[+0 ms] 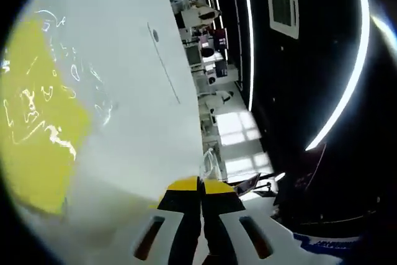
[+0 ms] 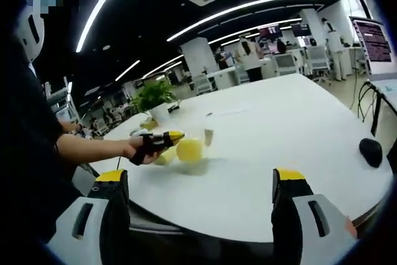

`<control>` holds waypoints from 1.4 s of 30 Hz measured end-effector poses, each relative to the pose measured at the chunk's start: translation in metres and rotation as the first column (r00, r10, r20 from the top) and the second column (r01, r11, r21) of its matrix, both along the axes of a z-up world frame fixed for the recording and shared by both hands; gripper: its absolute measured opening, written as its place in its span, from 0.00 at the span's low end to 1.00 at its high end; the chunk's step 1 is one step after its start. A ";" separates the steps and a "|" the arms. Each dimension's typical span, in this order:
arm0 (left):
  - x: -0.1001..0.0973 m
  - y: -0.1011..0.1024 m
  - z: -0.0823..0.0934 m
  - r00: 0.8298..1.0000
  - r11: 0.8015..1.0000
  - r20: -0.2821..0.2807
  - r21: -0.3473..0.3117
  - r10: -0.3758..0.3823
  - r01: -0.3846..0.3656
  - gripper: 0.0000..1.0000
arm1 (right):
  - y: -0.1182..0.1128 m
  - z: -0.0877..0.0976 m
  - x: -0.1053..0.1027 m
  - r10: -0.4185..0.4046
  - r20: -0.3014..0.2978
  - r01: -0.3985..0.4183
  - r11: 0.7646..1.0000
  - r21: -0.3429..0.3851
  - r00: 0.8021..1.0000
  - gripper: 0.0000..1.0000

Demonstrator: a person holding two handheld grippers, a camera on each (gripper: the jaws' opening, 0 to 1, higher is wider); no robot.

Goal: Compare the silicone blocks by pressing each to a similar depth, holding the contact briefly, and releasing to observe deformation and rebound differences across the visible hardness samples.

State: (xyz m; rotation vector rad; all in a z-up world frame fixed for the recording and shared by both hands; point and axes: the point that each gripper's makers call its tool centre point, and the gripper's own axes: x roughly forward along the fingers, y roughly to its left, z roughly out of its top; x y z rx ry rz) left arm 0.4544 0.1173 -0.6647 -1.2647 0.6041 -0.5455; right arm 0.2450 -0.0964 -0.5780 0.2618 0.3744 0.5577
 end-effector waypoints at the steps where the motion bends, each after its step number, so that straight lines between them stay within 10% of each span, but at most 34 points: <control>1: 0.001 0.000 -0.001 1.000 1.000 -0.001 0.009 -0.003 0.003 0.00 | 0.000 0.001 0.001 -0.003 0.008 0.003 1.000 -0.005 1.000 0.89; 25: 0.012 0.007 -0.041 0.993 0.942 -0.030 0.315 -0.114 0.117 0.00 | 0.010 0.006 0.000 0.054 -0.001 -0.054 0.998 -0.022 0.999 0.86; 42: 0.009 0.004 -0.053 0.986 0.919 -0.094 0.360 -0.136 0.161 0.01 | 0.012 0.006 -0.001 0.066 -0.004 -0.066 0.998 -0.011 0.998 0.85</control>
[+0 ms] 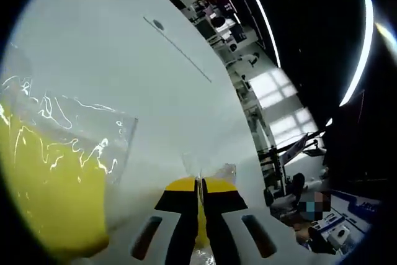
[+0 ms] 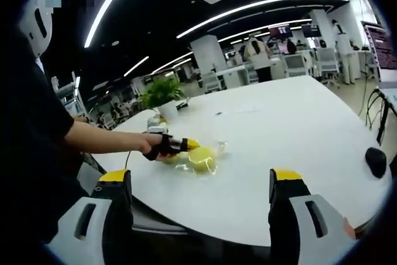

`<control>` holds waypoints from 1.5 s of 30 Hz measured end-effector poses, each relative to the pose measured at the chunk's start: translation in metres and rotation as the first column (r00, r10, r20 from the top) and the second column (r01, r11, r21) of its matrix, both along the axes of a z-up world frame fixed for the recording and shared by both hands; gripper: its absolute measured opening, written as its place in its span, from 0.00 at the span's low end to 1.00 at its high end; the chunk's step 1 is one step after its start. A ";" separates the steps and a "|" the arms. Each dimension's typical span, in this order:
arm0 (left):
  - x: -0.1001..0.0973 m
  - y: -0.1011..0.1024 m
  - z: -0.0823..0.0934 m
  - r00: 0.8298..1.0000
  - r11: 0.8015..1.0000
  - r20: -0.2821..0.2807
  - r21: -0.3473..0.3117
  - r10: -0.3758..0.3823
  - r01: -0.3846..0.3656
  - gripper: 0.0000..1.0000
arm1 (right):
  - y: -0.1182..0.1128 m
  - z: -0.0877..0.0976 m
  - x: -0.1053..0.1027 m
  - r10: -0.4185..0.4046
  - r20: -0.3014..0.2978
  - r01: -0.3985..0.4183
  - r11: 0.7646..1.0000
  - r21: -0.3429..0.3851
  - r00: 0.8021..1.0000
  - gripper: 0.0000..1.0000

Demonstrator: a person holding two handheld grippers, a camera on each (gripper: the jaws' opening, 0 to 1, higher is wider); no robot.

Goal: Compare the silicone blocks by pressing each to a similar depth, holding the contact briefly, and releasing to observe deformation and rebound differences across the visible hardness samples.

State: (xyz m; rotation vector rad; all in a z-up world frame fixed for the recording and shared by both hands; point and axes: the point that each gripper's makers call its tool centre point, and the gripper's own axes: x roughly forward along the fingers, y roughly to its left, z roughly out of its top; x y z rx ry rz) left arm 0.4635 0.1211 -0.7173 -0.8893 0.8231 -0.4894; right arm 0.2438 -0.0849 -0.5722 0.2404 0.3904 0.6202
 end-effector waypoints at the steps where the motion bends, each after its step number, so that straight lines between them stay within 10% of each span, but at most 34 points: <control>1: 0.000 0.001 -0.001 1.000 1.000 -0.006 0.002 0.003 -0.003 0.01 | 0.000 0.000 0.000 -0.002 -0.002 0.002 1.000 0.000 1.000 0.85; 19: -0.014 0.008 0.012 0.994 0.996 -0.091 -0.054 0.066 -0.071 0.15 | 0.003 0.002 -0.008 -0.003 0.017 0.003 1.000 0.001 1.000 0.85; 33: -0.017 0.021 0.055 0.998 0.999 0.051 -0.035 0.034 -0.032 0.21 | 0.011 0.009 -0.010 0.018 0.054 -0.018 1.000 0.003 0.998 0.84; 45: -0.016 0.089 0.097 0.981 0.995 0.165 0.000 0.100 -0.102 0.23 | 0.035 0.016 0.007 0.073 0.078 -0.074 0.997 0.005 0.994 0.83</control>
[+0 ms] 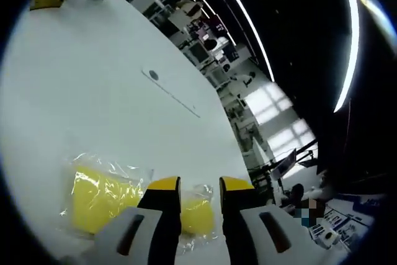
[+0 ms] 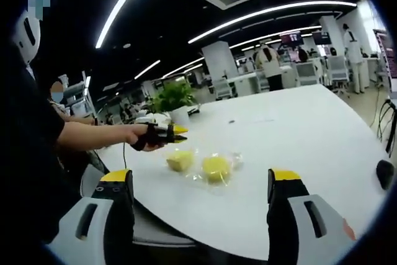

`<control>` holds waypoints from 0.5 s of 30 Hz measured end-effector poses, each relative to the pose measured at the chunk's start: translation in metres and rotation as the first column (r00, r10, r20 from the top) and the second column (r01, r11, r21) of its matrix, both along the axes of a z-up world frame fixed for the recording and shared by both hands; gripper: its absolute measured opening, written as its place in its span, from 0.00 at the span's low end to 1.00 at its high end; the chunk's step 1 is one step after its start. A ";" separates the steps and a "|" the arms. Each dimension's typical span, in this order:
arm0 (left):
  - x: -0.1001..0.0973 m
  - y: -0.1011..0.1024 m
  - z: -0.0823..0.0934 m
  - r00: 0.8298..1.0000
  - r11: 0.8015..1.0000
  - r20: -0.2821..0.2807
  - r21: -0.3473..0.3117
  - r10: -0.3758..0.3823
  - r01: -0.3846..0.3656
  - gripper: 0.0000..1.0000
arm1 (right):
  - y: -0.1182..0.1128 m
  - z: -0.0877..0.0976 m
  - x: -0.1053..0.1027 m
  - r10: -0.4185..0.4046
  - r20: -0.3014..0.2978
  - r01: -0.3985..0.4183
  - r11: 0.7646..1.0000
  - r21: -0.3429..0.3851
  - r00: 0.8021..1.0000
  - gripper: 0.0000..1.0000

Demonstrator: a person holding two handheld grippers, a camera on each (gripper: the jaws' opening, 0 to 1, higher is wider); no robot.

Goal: Compare the silicone blocks by pressing each to a similar depth, holding the contact briefly, and releasing to observe deformation and rebound differences across the visible hardness samples.

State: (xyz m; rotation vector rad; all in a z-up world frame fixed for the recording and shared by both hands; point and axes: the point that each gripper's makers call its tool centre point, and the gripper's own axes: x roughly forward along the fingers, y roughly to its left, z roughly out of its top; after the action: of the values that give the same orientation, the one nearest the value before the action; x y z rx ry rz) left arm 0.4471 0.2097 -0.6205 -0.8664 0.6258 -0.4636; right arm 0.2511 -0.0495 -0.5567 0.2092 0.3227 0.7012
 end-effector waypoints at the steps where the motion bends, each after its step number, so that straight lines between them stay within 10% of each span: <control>1: 0.000 0.005 0.005 1.000 1.000 0.012 -0.007 0.014 -0.014 0.23 | 0.003 0.001 0.002 0.007 0.005 -0.007 1.000 -0.003 1.000 0.83; 9: -0.011 0.055 0.053 0.989 0.997 0.125 -0.013 0.076 -0.075 0.26 | 0.018 0.009 0.019 0.025 0.046 -0.024 1.000 -0.018 0.999 0.83; 15: -0.020 0.078 0.087 0.968 0.991 0.248 0.121 0.026 -0.057 0.34 | 0.026 0.007 0.035 0.034 0.032 -0.033 0.999 -0.031 0.999 0.83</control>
State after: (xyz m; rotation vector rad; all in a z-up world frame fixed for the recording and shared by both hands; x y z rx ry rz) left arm 0.4270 0.2876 -0.5331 -0.6862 0.4030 -0.4791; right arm 0.2865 -0.0231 -0.5494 0.1631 0.3061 0.7316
